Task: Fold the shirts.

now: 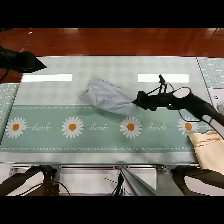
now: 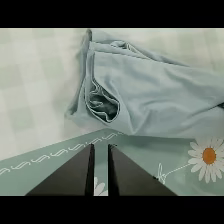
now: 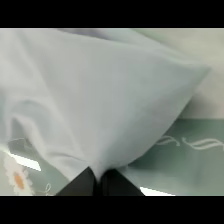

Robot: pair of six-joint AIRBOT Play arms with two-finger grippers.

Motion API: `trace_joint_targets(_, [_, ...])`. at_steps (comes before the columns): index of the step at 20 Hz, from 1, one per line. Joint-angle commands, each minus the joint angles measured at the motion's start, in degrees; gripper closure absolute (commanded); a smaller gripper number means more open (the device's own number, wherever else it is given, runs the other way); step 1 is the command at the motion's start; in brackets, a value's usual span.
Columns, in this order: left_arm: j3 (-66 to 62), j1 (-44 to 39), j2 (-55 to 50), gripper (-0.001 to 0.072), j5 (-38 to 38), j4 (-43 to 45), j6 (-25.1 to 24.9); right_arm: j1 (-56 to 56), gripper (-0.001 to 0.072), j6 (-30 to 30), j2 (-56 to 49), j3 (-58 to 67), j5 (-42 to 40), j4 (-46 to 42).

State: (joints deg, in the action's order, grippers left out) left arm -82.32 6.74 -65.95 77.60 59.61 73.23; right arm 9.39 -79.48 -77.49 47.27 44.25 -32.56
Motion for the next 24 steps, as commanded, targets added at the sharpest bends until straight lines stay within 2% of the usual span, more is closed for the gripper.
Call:
trace_joint_targets(1, [0.02,0.04,-0.35,0.0566,-0.9,0.0,-0.35,-6.8,0.0692,2.86,5.75,4.9,11.72,-5.81])
trace_joint_targets(5, [0.02,0.02,-1.73,0.0566,-4.13,-0.04,-0.35,-18.73,0.0692,-5.16,17.59,13.55,27.56,-20.06])
trace_joint_targets(9, [0.02,0.02,-4.31,0.0566,-8.44,-0.04,-0.35,-36.74,0.0692,-7.39,27.52,18.93,43.95,-24.94])
trace_joint_targets(12, [0.02,0.02,-6.88,0.0566,-9.09,-0.04,-0.74,-51.74,0.0692,-7.48,32.41,20.41,54.27,-37.16])
trace_joint_targets(14, [0.02,0.02,-8.72,0.0569,-9.09,-0.02,-0.85,-61.64,0.0692,-7.54,34.62,20.41,55.93,-45.16])
trace_joint_targets(16, [0.02,0.02,-10.32,0.0572,-9.09,-0.04,-3.1,-70.6,0.0692,-7.34,35.98,20.39,57.51,-51.67])
trace_joint_targets(19, [0.0,0.02,-11.89,0.0581,-9.31,-0.02,-6.01,-80.7,0.0692,-7.98,37.53,20.39,58.42,-55.52])
trace_joint_targets(22, [0.0,0.02,-13.0,0.0581,-12.61,-0.02,-10.08,-84.52,0.0691,-8.44,37.62,20.39,60.72,-62.36])
trace_joint_targets(24, [0.0,0.04,-13.66,0.0581,-14.97,0.0,-11.1,-84.67,0.069,-8.55,37.62,20.39,62.01,-64.78])
